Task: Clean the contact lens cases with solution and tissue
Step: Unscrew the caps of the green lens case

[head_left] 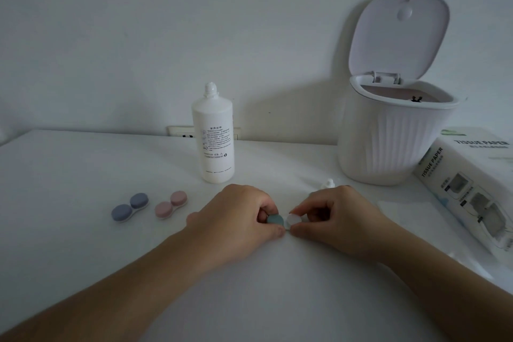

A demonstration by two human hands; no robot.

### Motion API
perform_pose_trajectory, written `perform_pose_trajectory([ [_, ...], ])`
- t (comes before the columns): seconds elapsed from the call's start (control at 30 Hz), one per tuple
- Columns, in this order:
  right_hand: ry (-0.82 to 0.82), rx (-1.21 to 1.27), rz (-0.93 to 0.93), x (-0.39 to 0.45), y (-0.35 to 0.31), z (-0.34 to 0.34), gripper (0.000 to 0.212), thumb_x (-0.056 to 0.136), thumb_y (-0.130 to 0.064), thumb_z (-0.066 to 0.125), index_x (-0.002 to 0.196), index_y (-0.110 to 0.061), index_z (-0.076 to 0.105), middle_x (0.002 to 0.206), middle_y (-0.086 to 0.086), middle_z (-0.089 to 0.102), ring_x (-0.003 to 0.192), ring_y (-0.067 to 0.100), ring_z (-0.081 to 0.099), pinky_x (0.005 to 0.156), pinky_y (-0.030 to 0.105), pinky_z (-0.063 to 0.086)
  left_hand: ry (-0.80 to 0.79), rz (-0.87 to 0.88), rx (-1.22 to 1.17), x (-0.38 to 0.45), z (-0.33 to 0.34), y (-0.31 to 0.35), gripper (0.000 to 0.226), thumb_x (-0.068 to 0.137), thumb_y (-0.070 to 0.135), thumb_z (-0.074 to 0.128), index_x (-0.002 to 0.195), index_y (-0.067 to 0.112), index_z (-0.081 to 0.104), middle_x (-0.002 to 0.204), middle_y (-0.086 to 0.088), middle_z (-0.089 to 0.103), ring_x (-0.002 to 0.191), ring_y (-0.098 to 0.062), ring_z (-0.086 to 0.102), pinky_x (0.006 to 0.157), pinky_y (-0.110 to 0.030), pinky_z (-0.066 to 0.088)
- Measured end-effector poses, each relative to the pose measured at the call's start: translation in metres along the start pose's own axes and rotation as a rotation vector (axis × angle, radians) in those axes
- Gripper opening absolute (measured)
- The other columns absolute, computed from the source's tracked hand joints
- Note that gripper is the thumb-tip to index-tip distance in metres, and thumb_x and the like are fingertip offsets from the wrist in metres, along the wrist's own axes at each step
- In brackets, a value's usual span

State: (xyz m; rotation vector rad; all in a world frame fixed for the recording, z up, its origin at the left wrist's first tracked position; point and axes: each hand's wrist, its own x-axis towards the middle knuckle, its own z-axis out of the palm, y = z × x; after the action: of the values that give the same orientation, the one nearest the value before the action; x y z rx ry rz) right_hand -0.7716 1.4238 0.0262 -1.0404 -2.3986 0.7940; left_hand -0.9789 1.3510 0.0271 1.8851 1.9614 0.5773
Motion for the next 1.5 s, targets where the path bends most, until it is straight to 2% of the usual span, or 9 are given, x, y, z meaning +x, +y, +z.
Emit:
perform_pose_trajectory([
  [0.23, 0.025, 0.002, 0.002, -0.001, 0.001, 0.001, 0.018, 0.071, -0.049, 0.081, 0.083, -0.038, 0.076, 0.072, -0.009, 0.066, 0.054, -0.001, 0.051, 0.056, 0.011, 0.040, 0.014, -0.039, -0.008, -0.004, -0.002, 0.011, 0.045, 0.051, 0.082, 0.049, 0.072, 0.045, 0.062, 0.077, 0.021, 0.062, 0.077, -0.006, 0.063, 0.078, -0.048, 0.059],
  [0.43, 0.018, 0.011, 0.012, 0.000, 0.001, 0.001, 0.018, 0.072, -0.047, 0.081, 0.085, -0.035, 0.077, 0.062, -0.009, 0.060, 0.052, 0.000, 0.049, 0.057, 0.008, 0.039, 0.028, -0.064, -0.023, -0.004, -0.004, 0.010, 0.045, 0.057, 0.076, 0.069, 0.082, 0.039, 0.068, 0.079, 0.020, 0.064, 0.079, -0.004, 0.062, 0.081, -0.046, 0.058],
  [0.63, 0.010, -0.004, 0.011, 0.001, 0.001, 0.001, 0.017, 0.073, -0.046, 0.081, 0.087, -0.037, 0.077, 0.060, -0.017, 0.058, 0.054, 0.001, 0.050, 0.055, 0.014, 0.039, -0.007, 0.101, 0.069, -0.003, -0.011, 0.004, 0.049, 0.075, 0.052, 0.080, 0.120, 0.044, 0.062, 0.096, 0.033, 0.057, 0.084, 0.013, 0.053, 0.067, -0.006, 0.039],
  [0.9, 0.007, 0.005, -0.004, 0.001, 0.005, 0.001, 0.015, 0.073, -0.044, 0.083, 0.085, -0.039, 0.076, 0.061, -0.017, 0.058, 0.053, 0.000, 0.050, 0.054, 0.013, 0.040, 0.033, 0.130, 0.034, -0.006, -0.009, 0.002, 0.023, 0.081, 0.033, 0.072, 0.100, 0.047, 0.068, 0.089, 0.045, 0.056, 0.079, 0.018, 0.054, 0.064, 0.009, 0.028],
  [1.03, 0.004, 0.010, 0.000, 0.002, 0.006, 0.000, 0.018, 0.072, -0.047, 0.082, 0.087, -0.038, 0.076, 0.061, -0.017, 0.058, 0.053, 0.000, 0.051, 0.055, 0.012, 0.040, -0.031, 0.208, 0.060, 0.000, -0.008, 0.003, 0.046, 0.078, 0.051, 0.076, 0.121, 0.045, 0.061, 0.107, 0.035, 0.055, 0.095, 0.015, 0.051, 0.071, -0.007, 0.040],
  [1.1, -0.004, 0.016, 0.001, 0.002, 0.005, 0.000, 0.018, 0.072, -0.048, 0.082, 0.086, -0.038, 0.076, 0.061, -0.018, 0.058, 0.053, 0.000, 0.050, 0.055, 0.013, 0.040, -0.063, 0.248, 0.008, 0.001, -0.006, 0.001, 0.055, 0.080, 0.039, 0.076, 0.131, 0.043, 0.058, 0.119, 0.029, 0.057, 0.102, 0.008, 0.055, 0.082, -0.012, 0.045],
  [1.23, -0.014, 0.012, -0.001, 0.002, 0.005, 0.000, 0.014, 0.074, -0.045, 0.082, 0.085, -0.040, 0.074, 0.060, -0.018, 0.057, 0.053, 0.001, 0.049, 0.056, 0.012, 0.040, -0.015, 0.261, -0.032, 0.000, -0.003, -0.002, 0.051, 0.080, 0.029, 0.068, 0.123, 0.052, 0.054, 0.106, 0.031, 0.064, 0.097, 0.004, 0.059, 0.081, -0.015, 0.047],
  [1.43, -0.008, 0.017, 0.002, 0.002, 0.005, 0.000, 0.016, 0.073, -0.045, 0.082, 0.086, -0.039, 0.076, 0.062, -0.017, 0.058, 0.054, 0.000, 0.051, 0.057, 0.011, 0.041, -0.022, 0.280, 0.130, 0.004, -0.005, 0.002, 0.056, 0.072, 0.069, 0.063, 0.123, 0.047, 0.054, 0.103, 0.029, 0.055, 0.100, 0.006, 0.052, 0.083, -0.021, 0.048],
  [1.5, -0.012, 0.018, 0.005, 0.002, 0.006, 0.000, 0.016, 0.072, -0.046, 0.082, 0.085, -0.040, 0.075, 0.062, -0.019, 0.058, 0.054, -0.001, 0.051, 0.056, 0.012, 0.040, -0.039, 0.292, 0.096, 0.003, -0.007, 0.003, 0.057, 0.073, 0.056, 0.064, 0.127, 0.051, 0.049, 0.109, 0.037, 0.054, 0.105, 0.008, 0.052, 0.083, -0.012, 0.044],
])
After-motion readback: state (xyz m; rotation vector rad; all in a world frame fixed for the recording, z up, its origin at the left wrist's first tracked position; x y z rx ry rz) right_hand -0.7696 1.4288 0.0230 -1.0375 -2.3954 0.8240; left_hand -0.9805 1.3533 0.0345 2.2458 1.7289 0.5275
